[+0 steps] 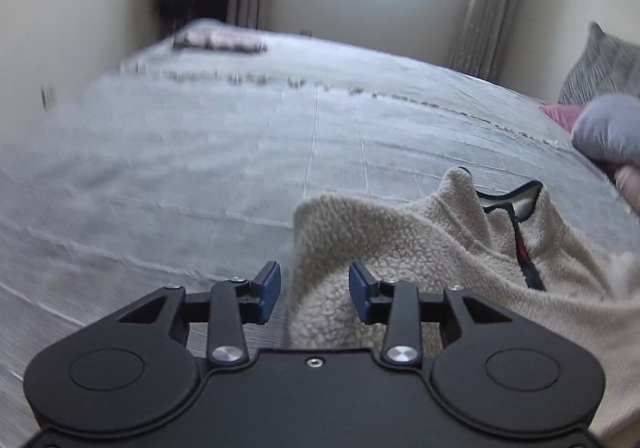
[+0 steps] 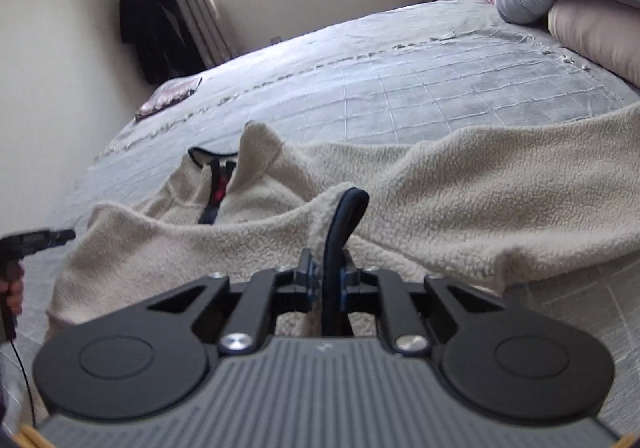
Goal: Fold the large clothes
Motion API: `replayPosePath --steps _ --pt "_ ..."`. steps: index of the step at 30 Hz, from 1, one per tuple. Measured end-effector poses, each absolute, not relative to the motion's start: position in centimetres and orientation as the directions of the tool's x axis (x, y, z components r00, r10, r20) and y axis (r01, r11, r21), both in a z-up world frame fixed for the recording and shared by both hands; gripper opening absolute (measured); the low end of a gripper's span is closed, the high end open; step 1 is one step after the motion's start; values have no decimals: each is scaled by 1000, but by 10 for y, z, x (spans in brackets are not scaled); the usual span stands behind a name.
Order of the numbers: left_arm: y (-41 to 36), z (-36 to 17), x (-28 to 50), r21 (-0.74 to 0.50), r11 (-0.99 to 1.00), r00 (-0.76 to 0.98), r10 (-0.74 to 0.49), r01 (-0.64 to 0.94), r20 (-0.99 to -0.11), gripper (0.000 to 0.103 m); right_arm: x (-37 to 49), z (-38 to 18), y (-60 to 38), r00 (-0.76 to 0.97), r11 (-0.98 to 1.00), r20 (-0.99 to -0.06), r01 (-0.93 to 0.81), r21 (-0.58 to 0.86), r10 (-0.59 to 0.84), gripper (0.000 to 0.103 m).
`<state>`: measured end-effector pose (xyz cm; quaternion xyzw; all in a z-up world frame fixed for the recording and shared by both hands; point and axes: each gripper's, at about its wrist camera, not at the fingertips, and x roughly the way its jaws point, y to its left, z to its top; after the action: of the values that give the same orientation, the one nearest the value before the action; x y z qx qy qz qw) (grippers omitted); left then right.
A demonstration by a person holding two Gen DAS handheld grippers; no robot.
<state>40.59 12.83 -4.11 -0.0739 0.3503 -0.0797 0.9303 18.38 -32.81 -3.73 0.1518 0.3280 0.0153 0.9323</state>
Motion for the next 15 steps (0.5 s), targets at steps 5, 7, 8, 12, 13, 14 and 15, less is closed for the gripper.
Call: replayPosePath --steps 5,7,8,12,13,14,15 --pt "137 -68 441 -362 932 695 -238 -34 -679 51 184 -45 -327 771 960 -625 65 272 125 11" --pt "137 -78 447 -389 919 674 -251 -59 -695 39 189 -47 -325 767 966 -631 65 250 111 11" --pt "134 -78 444 -371 927 685 -238 -51 -688 26 190 -48 -324 768 971 -634 71 229 94 11" --pt "120 -73 420 -235 972 790 -133 -15 -599 26 200 -66 -321 753 989 -658 102 103 -10 11" --pt "111 -81 419 -157 988 790 -96 -1 -606 28 207 -77 -318 726 993 -687 101 67 -28 14" --pt "104 -88 416 -91 996 798 -60 7 -599 34 210 -84 -315 725 994 -688 98 47 -39 15" --pt "98 -89 411 -40 999 815 -25 2 -578 40 209 -84 -313 734 994 -677 101 29 -55 16"
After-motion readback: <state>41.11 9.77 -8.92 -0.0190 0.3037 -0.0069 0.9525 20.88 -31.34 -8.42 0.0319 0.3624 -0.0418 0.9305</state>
